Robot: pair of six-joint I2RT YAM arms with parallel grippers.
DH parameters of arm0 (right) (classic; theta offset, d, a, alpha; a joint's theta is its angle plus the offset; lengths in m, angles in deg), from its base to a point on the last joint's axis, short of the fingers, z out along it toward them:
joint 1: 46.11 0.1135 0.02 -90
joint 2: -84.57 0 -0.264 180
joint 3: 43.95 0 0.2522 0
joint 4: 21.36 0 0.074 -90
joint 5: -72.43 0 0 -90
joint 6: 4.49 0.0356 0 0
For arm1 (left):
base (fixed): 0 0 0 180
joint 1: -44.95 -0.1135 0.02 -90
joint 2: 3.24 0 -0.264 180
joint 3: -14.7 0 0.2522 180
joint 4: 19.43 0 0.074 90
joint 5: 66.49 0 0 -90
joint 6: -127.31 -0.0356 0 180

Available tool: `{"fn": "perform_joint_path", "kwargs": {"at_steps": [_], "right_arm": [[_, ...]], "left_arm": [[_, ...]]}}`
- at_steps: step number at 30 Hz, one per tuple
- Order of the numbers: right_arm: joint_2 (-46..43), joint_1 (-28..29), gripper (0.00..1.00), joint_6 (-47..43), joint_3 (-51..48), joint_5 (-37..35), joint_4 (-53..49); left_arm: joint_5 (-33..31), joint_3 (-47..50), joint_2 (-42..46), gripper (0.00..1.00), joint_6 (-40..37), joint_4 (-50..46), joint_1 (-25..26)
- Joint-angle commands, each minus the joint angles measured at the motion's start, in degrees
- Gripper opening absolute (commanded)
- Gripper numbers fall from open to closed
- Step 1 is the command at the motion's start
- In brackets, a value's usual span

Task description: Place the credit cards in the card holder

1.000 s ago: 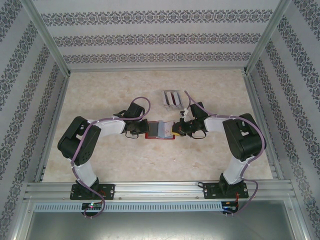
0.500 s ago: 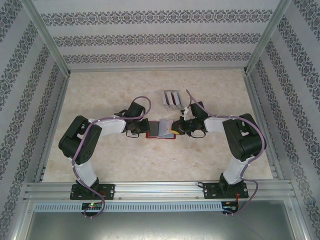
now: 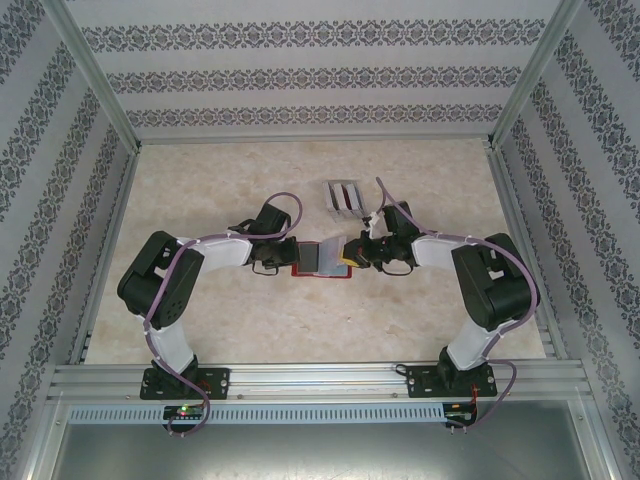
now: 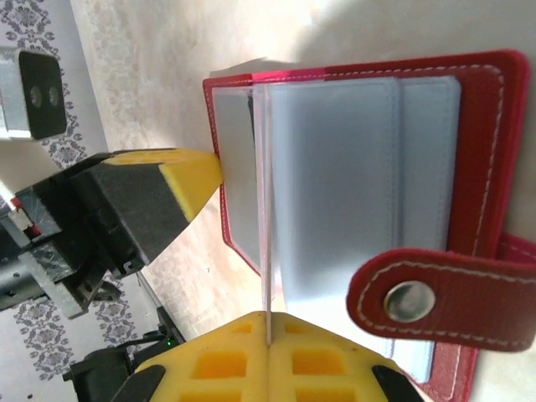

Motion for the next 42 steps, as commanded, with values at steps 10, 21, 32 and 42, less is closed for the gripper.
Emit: {"fn": "perform_joint_path", "kwargs": {"at_steps": [10, 21, 32, 42], "right_arm": [[3.8, 6.1, 0.00, -1.9, 6.1, 0.5, -2.6], [8.6, 7.9, 0.00, -2.7, 8.8, -0.4, -3.0], [7.9, 8.5, 0.00, -3.7, 10.6, 0.4, -4.3], [11.3, 8.5, 0.00, -5.5, 14.4, 2.3, -5.6]], "left_arm": [[4.0, 7.9, 3.5, 0.30, 2.8, 8.4, -3.2], [3.4, 13.4, 8.2, 0.55, 5.6, 12.3, -6.2], [-6.6, 20.6, 23.1, 0.52, 9.5, 12.1, -6.8], [-2.5, 15.3, 13.2, 0.36, 6.8, 11.2, -5.5]]}}
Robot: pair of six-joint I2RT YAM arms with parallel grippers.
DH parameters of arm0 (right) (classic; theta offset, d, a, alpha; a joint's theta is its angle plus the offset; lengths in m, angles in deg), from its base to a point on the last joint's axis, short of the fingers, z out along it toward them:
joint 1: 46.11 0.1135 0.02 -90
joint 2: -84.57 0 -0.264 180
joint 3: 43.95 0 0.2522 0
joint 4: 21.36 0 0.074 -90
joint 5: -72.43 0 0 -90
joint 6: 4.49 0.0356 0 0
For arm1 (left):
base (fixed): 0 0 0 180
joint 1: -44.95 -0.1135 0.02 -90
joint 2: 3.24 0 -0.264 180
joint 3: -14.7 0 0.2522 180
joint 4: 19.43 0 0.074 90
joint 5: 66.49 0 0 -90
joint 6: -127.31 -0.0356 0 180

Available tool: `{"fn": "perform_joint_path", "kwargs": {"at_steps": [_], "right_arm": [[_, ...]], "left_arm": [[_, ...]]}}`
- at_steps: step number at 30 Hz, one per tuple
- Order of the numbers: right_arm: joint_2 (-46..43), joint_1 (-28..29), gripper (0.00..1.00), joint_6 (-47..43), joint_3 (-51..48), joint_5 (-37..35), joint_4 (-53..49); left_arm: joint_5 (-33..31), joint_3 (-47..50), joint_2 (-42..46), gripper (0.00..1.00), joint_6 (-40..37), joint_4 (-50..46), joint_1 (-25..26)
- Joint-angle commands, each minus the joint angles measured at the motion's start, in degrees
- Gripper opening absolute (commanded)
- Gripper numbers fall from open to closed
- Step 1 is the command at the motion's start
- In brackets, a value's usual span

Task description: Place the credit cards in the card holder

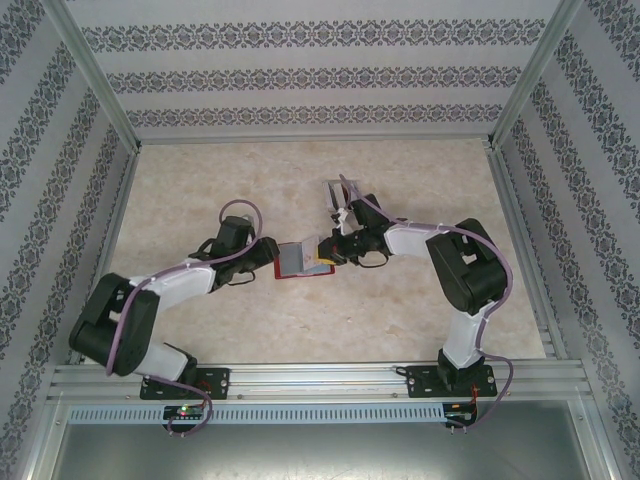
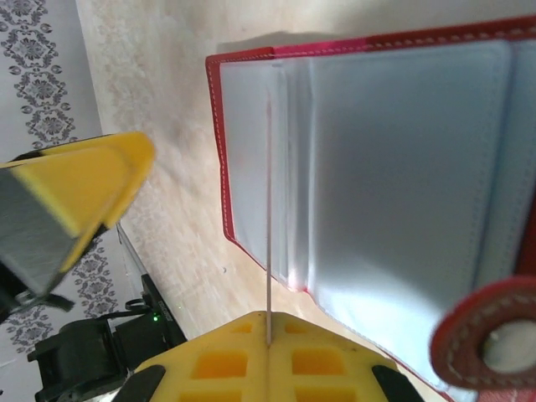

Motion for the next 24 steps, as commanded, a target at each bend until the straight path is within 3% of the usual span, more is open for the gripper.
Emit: {"fn": "perform_joint_path", "kwargs": {"at_steps": [1, 6, 24], "right_arm": [[1.6, 0.3, 0.00, -2.1, 1.8, 1.7, -1.2], [3.8, -0.1, 0.00, -3.6, 2.1, 2.0, -1.3], [5.7, -2.3, 0.00, -1.9, -0.6, 3.1, 3.0]], "left_arm": [[1.3, -3.2, -5.7, 0.33, -1.5, -1.8, 0.7], [2.9, -5.9, -11.1, 0.19, -2.7, -1.8, 1.4], [1.6, -8.9, -15.0, 0.13, -3.9, -5.2, 1.8]]}}
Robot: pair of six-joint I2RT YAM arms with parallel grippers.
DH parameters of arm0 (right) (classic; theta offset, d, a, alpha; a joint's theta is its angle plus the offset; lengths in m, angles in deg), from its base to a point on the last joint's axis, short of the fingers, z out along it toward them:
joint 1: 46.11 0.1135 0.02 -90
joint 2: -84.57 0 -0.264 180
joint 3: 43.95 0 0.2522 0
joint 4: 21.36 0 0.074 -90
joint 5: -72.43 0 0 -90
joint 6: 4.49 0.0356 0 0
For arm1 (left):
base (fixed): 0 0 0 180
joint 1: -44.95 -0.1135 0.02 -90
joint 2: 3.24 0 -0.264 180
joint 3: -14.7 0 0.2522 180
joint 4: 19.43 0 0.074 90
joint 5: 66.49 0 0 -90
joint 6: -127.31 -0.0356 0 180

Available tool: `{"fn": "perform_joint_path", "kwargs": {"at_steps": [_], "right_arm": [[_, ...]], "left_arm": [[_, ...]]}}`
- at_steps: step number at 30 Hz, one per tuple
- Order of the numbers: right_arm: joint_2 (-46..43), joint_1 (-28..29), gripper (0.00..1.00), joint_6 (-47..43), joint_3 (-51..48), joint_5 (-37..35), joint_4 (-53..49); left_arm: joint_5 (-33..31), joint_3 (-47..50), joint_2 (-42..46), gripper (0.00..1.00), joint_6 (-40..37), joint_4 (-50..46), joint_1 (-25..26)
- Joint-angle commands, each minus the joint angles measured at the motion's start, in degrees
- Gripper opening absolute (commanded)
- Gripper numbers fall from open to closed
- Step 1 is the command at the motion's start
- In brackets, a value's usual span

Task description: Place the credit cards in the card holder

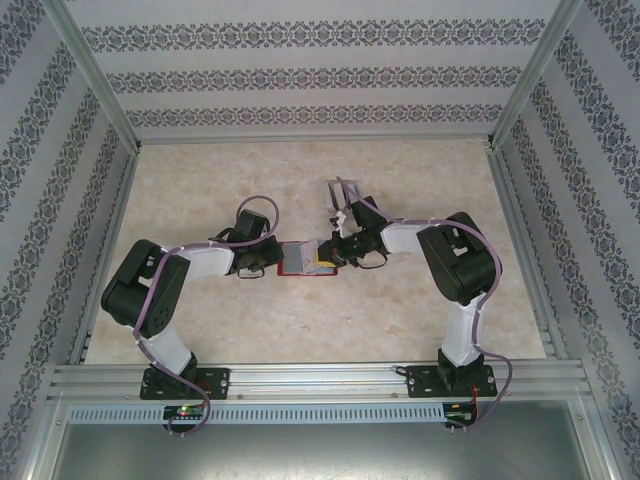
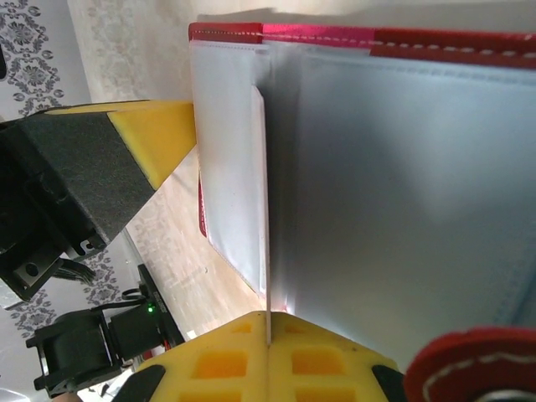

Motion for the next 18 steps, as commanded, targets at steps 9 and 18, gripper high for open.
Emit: {"fn": "perform_joint_path", "kwargs": {"at_steps": [9, 18], "right_arm": [[2.8, 0.3, 0.00, 5.0, -1.6, 0.0, 8.3], [1.4, 2.6, 0.03, 11.5, -5.4, -2.3, 15.9]], "left_arm": [[0.5, -0.6, -3.1, 0.11, -0.8, -1.3, 1.0], [-0.8, -1.0, -3.5, 0.06, -0.3, -3.3, 1.0]]}}
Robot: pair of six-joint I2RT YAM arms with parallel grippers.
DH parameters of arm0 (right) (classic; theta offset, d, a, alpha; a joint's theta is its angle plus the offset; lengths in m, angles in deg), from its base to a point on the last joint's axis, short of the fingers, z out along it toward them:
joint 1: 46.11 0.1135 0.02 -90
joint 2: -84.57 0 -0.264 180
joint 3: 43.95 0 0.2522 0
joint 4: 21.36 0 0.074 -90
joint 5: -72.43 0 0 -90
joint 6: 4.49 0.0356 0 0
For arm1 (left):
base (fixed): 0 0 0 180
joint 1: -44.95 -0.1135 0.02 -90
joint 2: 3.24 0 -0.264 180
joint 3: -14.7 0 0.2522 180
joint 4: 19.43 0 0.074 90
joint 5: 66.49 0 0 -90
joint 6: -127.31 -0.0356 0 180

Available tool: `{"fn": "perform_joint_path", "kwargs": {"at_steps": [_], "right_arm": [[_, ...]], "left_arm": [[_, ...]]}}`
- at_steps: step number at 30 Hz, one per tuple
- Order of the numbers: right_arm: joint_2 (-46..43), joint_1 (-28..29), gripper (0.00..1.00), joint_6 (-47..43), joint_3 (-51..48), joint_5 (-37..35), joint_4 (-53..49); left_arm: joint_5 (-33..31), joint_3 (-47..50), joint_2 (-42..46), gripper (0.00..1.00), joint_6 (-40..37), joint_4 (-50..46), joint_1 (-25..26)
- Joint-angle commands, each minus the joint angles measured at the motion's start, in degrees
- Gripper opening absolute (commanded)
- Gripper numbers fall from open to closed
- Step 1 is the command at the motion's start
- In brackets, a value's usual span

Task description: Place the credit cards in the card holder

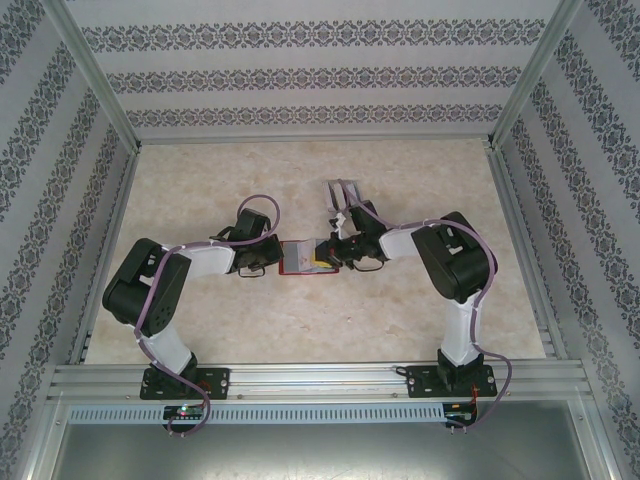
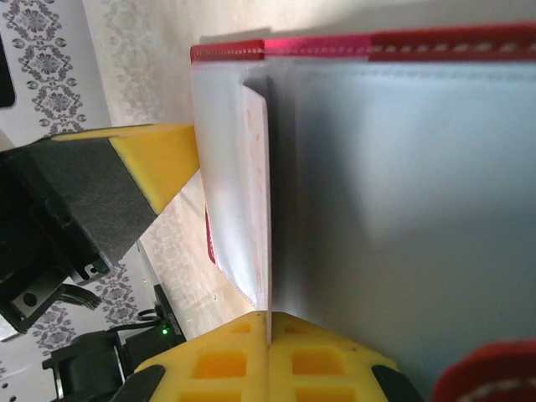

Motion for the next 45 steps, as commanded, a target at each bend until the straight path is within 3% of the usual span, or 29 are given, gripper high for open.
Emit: {"fn": "perform_joint_path", "kwargs": {"at_steps": [1, 8, 16, 32, 36, 38, 41, 45], "right_arm": [[-0.7, 1.1, 0.03, 3.1, -2.0, -2.4, 3.2], [-1.4, 1.9, 0.12, 2.6, -2.8, -3.6, 2.1], [-0.2, 1.9, 0.00, 4.7, -1.4, -6.4, 3.3], [1.8, 5.1, 0.00, 9.4, 0.2, -9.2, 7.4], [1.6, 5.8, 0.07, 8.5, 1.1, -9.5, 5.3], [0.4, 5.4, 0.10, 7.0, 0.6, -11.3, 2.8], [-2.2, 4.7, 0.21, 5.4, -0.4, -15.0, -1.5], [-4.5, 4.2, 0.26, 2.5, -0.3, -18.1, -6.5]], "left_arm": [[-1.0, -0.5, -3.1, 0.05, -0.3, -3.4, 1.0], [-0.7, -0.8, -3.8, 0.00, -0.2, -4.0, 1.1], [-0.4, -0.9, -3.8, 0.00, -0.4, -4.3, 1.1], [-0.4, -1.4, -4.6, 0.00, -0.3, -4.8, 1.1], [-0.4, -1.3, -4.8, 0.00, -0.4, -5.0, 1.1], [-0.8, -1.5, -4.4, 0.00, -0.4, -5.4, 1.0], [-1.0, -0.8, -4.2, 0.00, 0.0, -4.5, 1.1], [-0.9, -1.5, -4.4, 0.00, -0.5, -5.5, 1.0]]}}
